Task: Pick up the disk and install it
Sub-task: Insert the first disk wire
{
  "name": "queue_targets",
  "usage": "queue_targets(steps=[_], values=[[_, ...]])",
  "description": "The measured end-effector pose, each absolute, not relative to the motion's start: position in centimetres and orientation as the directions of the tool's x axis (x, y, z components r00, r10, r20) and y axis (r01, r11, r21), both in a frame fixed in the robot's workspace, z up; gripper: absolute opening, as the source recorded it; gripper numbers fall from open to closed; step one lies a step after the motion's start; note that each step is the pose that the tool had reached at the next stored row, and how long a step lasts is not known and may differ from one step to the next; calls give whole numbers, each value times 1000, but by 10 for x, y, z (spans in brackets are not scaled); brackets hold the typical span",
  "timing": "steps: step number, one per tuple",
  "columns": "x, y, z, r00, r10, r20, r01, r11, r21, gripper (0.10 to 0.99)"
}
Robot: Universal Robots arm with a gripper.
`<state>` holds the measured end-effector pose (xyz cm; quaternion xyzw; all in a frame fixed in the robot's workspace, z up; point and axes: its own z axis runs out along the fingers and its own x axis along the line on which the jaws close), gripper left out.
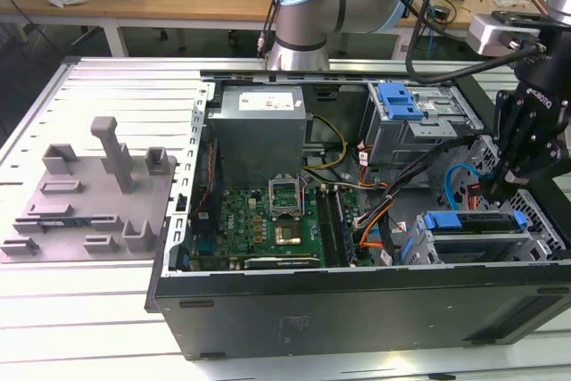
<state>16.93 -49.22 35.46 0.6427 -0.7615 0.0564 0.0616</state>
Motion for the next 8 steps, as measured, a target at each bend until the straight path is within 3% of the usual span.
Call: queue_targets(steps=[8], values=[[168,-499,355,-107,-983,148,-994,106,-16,165]])
